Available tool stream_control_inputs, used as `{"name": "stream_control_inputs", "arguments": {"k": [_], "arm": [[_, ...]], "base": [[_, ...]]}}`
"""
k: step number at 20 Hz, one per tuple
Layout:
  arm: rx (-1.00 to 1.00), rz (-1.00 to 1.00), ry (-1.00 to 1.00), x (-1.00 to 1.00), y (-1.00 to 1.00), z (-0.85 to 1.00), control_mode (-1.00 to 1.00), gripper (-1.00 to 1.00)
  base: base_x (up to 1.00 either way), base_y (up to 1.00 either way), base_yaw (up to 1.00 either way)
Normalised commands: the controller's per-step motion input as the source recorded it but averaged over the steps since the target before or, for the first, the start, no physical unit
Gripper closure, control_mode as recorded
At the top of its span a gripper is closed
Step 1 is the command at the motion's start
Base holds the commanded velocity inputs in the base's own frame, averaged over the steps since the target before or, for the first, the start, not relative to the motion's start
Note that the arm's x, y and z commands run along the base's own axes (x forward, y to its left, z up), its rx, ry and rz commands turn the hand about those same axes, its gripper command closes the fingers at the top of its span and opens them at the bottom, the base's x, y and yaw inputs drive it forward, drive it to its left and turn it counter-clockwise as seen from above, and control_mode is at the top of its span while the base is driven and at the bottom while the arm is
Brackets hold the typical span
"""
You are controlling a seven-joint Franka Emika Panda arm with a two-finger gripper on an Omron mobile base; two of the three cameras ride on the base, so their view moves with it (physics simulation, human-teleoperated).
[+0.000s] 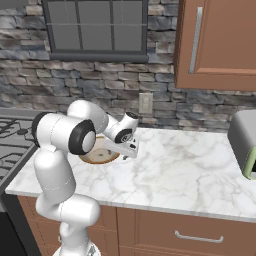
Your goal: Pick the cup and bowl from the counter and place them on the counter next to the sink.
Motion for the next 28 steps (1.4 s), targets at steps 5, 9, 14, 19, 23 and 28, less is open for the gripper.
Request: {"name": "stream_control_inputs", "arguments": {"k": [5, 9, 14, 19, 23, 28], "arm": [[0.00, 0.00, 0.00, 0.00, 0.00, 0.00, -1.00, 1.00], [0.00, 0.00, 0.00, 0.00, 0.00, 0.00, -1.00, 1.00], [0.00, 0.00, 0.00, 0.00, 0.00, 0.00, -1.00, 1.00], [0.00, 0.00, -0.03, -0.02, 0.00, 0.06, -1.00, 1.00], [0.00, 0.00, 0.00, -0.11, 0.00, 0.13, -1.00, 1.00], [0.03, 0.00, -0.03, -0.24, 0.00, 0.20, -1.00, 1.00]], "base": [[0.00, 0.00, 0.00], [0.00, 0.00, 0.00], [0.00, 0.00, 0.00], [0.00, 0.00, 0.00], [0.00, 0.00, 0.00], [0.00, 0.00, 0.00]]}}
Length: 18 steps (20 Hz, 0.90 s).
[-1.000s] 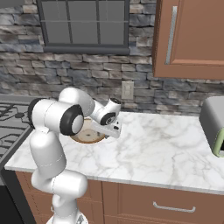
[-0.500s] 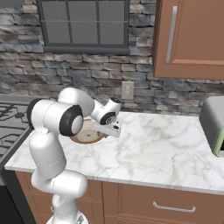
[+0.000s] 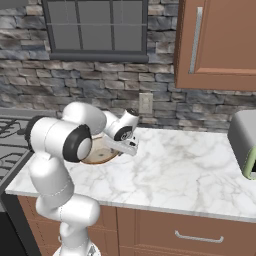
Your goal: Pick the cup and bowl from the counter and place them on the counter next to the sink.
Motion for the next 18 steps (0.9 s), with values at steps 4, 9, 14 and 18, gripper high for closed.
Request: {"name": "stream_control_inputs", "arguments": {"k": [4, 9, 14, 18], "arm": [[0.05, -0.01, -0.02, -0.38, 0.00, 0.29, -1.00, 1.00], [0.07, -0.06, 0.00, -0.38, 0.00, 0.20, -1.00, 1.00], [0.06, -0.12, 0.00, -0.24, 0.00, 0.07, -1.00, 1.00], [0.05, -0.11, 0.00, -0.18, 0.00, 0.20, -1.00, 1.00]], "base": [[0.00, 0.00, 0.00], [0.00, 0.00, 0.00], [0.00, 0.00, 0.00], [0.00, 0.00, 0.00]]}}
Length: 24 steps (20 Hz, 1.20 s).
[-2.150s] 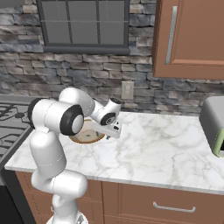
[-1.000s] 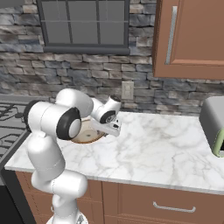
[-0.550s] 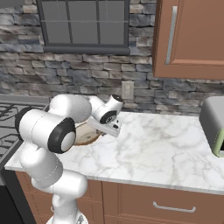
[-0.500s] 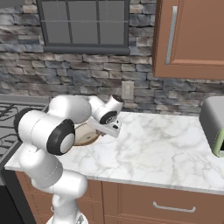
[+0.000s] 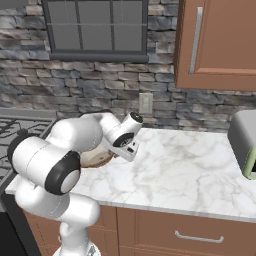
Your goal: Pick the cup and bowl from the counter and place them on the counter next to the sink.
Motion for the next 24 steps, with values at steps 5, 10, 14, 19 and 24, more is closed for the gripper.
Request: {"name": "stream_control_inputs", "arguments": {"k": [5, 10, 14, 19, 24], "arm": [[0.06, -0.14, 0.00, -0.02, 0.00, 0.43, -1.00, 1.00], [0.04, -0.10, 0.00, -0.08, 0.00, 0.67, -1.00, 1.00], [0.05, -0.02, -0.01, -0.14, 0.00, 0.65, -1.00, 1.00], [0.01, 0.00, 0.00, -0.29, 0.00, 0.52, -1.00, 1.00], [0.01, 0.00, 0.00, -0.28, 0.00, 0.45, -1.00, 1.00]], "base": [[0.00, 0.00, 0.00], [0.00, 0.00, 0.00], [0.00, 0.00, 0.00], [0.00, 0.00, 0.00], [0.00, 0.00, 0.00]]}}
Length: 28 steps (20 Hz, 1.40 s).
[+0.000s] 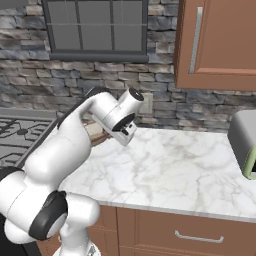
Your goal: Pick the cup and bowl from the counter and place them on the counter next to the sink.
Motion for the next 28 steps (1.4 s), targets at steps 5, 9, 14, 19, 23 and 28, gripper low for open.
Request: {"name": "stream_control_inputs", "arguments": {"k": [5, 9, 14, 19, 23, 28], "arm": [[0.00, 0.00, 0.00, -0.65, 0.00, 0.34, -1.00, 1.00], [0.00, 0.00, 0.00, -0.55, 0.11, 0.09, -1.00, 1.00], [0.00, 0.00, 0.00, -0.36, 0.49, 0.00, -1.00, 1.00], [0.00, 0.00, -0.01, -0.10, 0.55, 0.02, -1.00, 1.00], [0.01, 0.05, -0.04, -0.18, 0.49, 0.11, -1.00, 1.00], [0.08, 0.07, 0.00, -0.04, 0.10, 0.19, -1.00, 1.00]], "base": [[0.00, 0.00, 0.00], [0.00, 0.00, 0.00], [0.00, 0.00, 0.00], [0.00, 0.00, 0.00], [0.00, 0.00, 0.00], [0.00, 0.00, 0.00]]}}
